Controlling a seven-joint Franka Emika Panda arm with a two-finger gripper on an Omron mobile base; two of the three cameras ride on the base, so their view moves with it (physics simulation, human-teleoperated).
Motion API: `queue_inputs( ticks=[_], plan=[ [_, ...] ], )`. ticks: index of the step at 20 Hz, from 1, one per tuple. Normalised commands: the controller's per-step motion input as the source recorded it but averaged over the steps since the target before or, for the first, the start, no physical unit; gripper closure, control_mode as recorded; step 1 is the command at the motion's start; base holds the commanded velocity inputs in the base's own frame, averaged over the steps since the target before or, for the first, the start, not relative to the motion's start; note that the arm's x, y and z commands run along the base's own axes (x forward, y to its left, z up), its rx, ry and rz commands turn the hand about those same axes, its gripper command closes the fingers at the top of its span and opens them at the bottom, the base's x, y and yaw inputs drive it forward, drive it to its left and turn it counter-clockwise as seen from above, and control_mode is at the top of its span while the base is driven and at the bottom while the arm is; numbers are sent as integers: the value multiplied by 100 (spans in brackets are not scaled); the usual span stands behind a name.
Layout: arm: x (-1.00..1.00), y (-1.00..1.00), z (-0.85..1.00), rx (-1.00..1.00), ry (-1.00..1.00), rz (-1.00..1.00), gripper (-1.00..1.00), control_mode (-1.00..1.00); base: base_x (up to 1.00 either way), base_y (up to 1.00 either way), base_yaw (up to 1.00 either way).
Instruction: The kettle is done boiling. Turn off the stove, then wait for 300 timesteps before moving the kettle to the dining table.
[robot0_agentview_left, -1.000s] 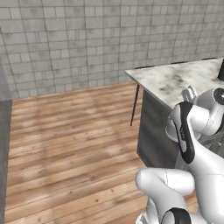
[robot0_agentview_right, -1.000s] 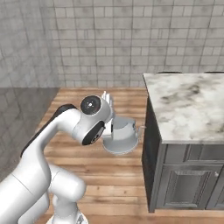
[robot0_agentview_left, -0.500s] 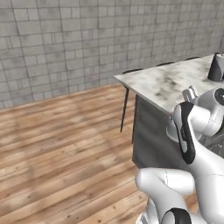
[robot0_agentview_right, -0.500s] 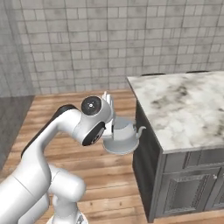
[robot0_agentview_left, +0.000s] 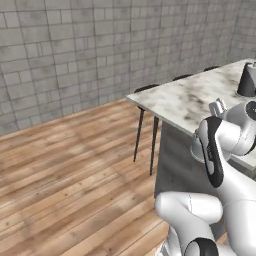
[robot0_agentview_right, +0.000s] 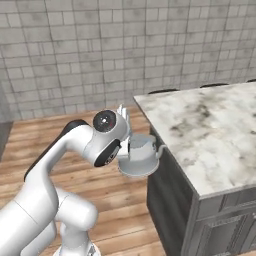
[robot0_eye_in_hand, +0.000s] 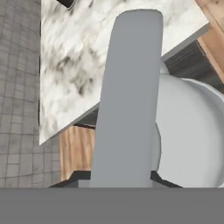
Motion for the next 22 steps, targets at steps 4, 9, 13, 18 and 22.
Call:
queue_inputs(
  ticks=[4,9,13,18,22],
  plan=[
    [0,0,0,0,0,0,100,100,51,62,-29],
    [0,0,0,0,0,0,100,100,42,62,-32],
    [0,0,0,0,0,0,100,100,40,60,-32],
    [0,0,0,0,0,0,100,100,41,60,-32],
    [0,0,0,0,0,0,100,100,41,61,-33]
  ],
)
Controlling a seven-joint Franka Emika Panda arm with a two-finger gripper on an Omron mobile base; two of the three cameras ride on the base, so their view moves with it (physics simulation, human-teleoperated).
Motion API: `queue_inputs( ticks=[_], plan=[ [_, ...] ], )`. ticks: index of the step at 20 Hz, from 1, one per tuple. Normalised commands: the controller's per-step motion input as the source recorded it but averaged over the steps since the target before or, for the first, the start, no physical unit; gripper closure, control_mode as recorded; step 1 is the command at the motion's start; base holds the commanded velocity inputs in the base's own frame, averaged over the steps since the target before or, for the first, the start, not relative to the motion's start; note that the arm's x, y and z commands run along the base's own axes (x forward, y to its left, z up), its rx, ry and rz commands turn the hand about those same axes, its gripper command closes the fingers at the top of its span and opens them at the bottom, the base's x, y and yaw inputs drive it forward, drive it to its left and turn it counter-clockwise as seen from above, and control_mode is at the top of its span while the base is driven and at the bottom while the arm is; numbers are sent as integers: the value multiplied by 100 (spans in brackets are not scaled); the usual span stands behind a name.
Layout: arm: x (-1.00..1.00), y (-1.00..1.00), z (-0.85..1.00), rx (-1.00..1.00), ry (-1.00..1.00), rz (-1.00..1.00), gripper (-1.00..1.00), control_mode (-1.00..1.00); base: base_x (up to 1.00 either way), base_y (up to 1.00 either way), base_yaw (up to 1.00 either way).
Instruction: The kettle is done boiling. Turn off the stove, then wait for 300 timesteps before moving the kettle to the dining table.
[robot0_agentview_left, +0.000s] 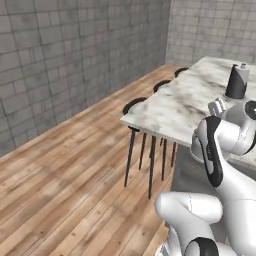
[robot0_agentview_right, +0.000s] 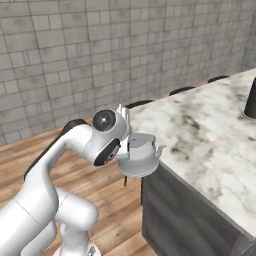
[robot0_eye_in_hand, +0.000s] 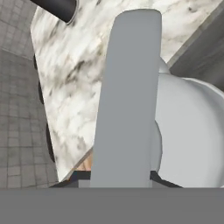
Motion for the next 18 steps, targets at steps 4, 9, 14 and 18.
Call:
queue_inputs(
  ticks=[4,9,14,18],
  plan=[
    [0,0,0,0,0,0,100,100,37,62,-35],
    [0,0,0,0,0,0,100,100,37,60,-35],
    [0,0,0,0,0,0,100,100,36,56,-34],
    [0,0,0,0,0,0,100,100,36,56,-35]
  ],
)
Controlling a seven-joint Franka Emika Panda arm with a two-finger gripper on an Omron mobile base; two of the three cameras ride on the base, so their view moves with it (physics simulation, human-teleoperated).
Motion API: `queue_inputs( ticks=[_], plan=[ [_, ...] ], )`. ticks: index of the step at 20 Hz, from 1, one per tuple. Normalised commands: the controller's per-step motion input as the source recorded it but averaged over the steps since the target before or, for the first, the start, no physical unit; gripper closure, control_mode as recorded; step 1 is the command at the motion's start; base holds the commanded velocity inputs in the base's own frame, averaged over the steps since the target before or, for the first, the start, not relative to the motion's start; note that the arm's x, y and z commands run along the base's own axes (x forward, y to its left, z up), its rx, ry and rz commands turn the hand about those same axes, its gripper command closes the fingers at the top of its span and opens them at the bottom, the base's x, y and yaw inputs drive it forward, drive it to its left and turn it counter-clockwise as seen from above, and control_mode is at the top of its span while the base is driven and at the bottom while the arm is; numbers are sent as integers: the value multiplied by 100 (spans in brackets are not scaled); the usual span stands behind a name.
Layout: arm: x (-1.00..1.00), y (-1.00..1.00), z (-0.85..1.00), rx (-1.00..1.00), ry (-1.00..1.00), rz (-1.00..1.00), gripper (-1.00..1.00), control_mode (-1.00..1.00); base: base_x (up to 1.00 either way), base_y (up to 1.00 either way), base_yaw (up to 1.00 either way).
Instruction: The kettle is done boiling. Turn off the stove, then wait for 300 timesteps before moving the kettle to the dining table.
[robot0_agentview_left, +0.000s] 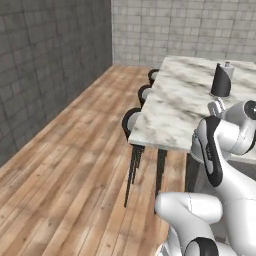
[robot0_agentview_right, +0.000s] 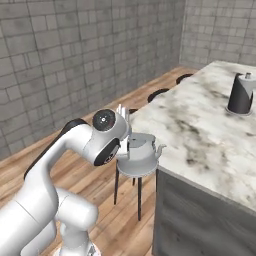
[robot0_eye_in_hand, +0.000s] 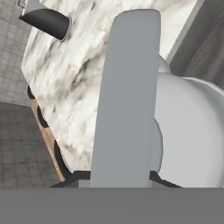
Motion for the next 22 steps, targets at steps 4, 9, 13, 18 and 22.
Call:
queue_inputs(
  ticks=[4,9,13,18,22],
  plan=[
    [0,0,0,0,0,0,100,100,37,56,-35],
    [0,0,0,0,0,0,100,100,37,52,-34],
    [0,0,0,0,0,0,100,100,39,50,-34],
    [0,0,0,0,0,0,100,100,37,46,-33],
    [0,0,0,0,0,0,100,100,41,43,-32]
  ],
)
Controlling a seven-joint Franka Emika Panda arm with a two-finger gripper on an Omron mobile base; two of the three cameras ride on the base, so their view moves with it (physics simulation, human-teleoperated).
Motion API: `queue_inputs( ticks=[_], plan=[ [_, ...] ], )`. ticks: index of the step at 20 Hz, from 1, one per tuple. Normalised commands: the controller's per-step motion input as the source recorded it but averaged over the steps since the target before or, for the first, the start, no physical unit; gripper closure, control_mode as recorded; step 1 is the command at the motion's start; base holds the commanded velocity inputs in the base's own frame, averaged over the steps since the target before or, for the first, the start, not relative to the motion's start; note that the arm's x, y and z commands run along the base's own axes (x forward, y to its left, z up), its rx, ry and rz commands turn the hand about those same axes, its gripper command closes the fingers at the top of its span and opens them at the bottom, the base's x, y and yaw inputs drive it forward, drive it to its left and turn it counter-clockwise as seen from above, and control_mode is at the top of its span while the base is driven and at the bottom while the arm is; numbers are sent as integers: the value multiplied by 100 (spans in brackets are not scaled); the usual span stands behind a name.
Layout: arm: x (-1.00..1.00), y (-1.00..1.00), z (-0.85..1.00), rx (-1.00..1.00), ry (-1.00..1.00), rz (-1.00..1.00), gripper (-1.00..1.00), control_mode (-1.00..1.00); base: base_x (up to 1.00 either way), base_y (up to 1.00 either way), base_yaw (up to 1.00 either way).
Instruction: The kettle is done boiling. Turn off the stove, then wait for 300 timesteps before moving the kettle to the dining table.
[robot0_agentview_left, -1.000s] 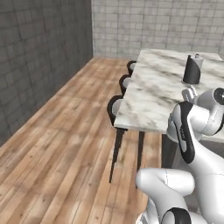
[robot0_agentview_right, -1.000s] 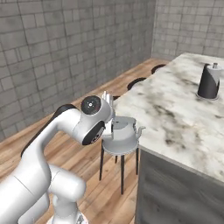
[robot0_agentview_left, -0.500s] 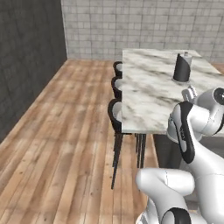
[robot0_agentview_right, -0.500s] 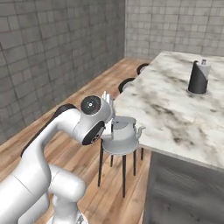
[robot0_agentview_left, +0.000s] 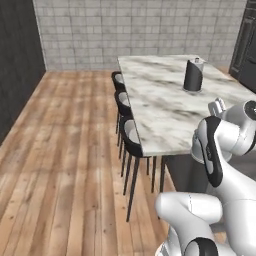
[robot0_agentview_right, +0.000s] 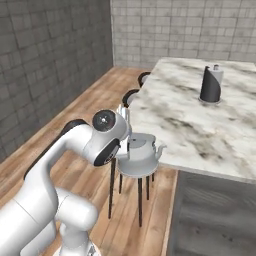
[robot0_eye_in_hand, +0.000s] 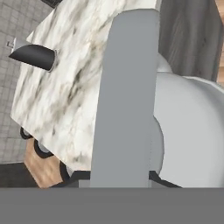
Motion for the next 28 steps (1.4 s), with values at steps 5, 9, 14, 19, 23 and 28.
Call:
queue_inputs(
  ticks=[5,9,14,19,23,28],
  plan=[
    [0,0,0,0,0,0,100,100,45,39,-30],
    [0,0,0,0,0,0,100,100,47,38,-28],
    [0,0,0,0,0,0,100,100,46,39,-27],
    [0,0,0,0,0,0,100,100,41,39,-26],
    [0,0,0,0,0,0,100,100,39,30,-23],
    [0,0,0,0,0,0,100,100,36,8,-12]
  ],
)
